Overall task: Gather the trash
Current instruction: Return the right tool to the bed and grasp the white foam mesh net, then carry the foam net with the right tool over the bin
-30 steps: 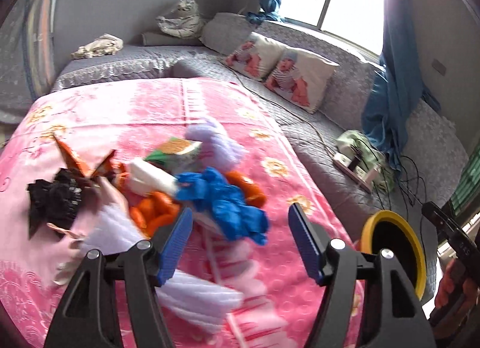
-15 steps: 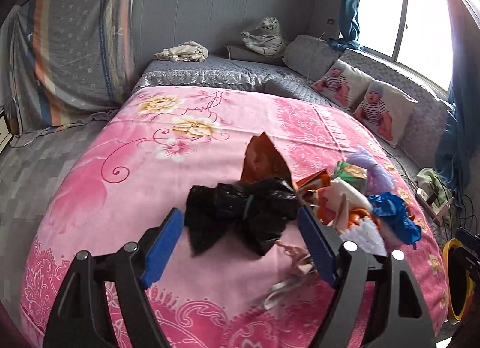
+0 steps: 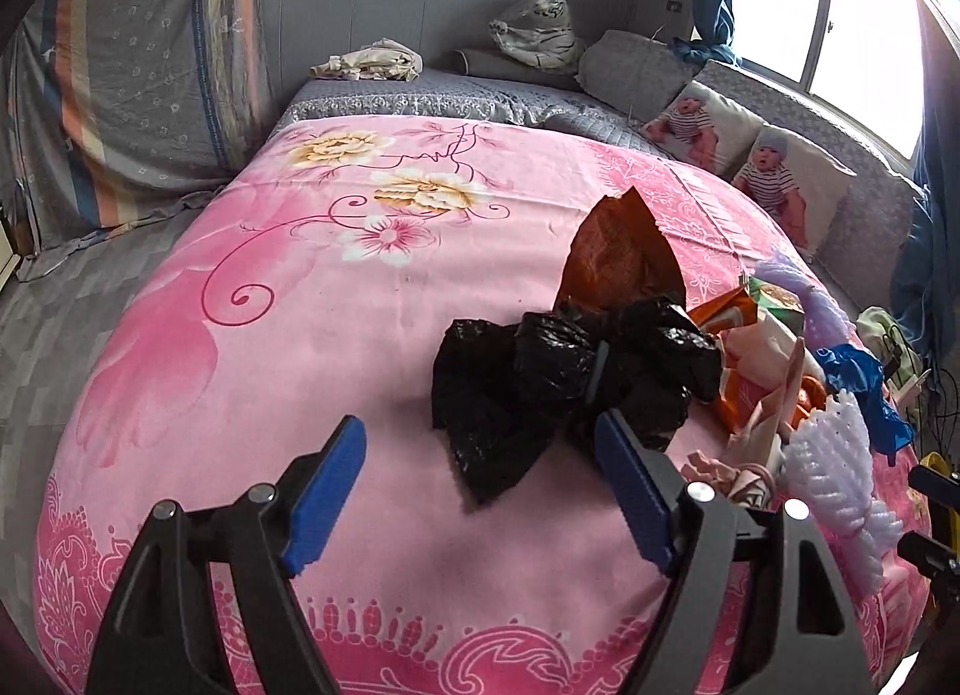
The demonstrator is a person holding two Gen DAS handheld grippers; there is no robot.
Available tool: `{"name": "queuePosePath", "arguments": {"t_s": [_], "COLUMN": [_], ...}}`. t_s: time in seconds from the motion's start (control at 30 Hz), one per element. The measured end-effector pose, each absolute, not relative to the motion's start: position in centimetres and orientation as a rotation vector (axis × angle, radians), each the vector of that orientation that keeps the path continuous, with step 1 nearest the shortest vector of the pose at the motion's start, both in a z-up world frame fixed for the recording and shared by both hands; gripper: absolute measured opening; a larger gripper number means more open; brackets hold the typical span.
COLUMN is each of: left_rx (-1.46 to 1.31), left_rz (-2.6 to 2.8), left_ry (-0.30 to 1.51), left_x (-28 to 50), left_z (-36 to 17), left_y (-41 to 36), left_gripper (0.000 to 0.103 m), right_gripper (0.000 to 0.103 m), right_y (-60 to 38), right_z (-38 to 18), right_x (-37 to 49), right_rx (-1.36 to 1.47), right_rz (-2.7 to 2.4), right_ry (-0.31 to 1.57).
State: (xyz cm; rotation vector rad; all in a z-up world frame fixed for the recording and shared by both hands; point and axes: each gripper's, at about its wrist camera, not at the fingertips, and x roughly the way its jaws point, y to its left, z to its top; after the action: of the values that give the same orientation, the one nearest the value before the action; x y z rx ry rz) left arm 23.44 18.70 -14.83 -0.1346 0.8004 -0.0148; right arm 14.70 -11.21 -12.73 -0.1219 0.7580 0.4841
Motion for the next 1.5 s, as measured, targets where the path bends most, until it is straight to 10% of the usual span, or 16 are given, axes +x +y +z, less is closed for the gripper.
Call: {"name": "queuePosePath", "arguments": {"t_s": [0.77, 1.1, 1.5], "left_rx": [-0.105, -0.076, -0.109], "left_rz": [-0.101, -0.104, -0.085], "left_ry": [0.908, 0.882, 0.823], "left_x": [29.7, 29.2, 26.4], "left_z": [-16.0, -15.7, -13.4], "left_y": [14.2, 13.2, 14.2], "left_gripper": [0.075, 0.025, 0.015], "right_gripper": [0.067, 0.034, 0.019], "right_y": [-8.6, -7.7, -8.8], "right_z": [-15.6, -15.8, -13.6], "right_x": [18.1, 18.1, 16.2], "right_rx": [-0.106, -0.106, -0.048], "right_rz": [0.534, 0.578, 0.587], "right_ry": [0.848, 0.872, 0.820]}}
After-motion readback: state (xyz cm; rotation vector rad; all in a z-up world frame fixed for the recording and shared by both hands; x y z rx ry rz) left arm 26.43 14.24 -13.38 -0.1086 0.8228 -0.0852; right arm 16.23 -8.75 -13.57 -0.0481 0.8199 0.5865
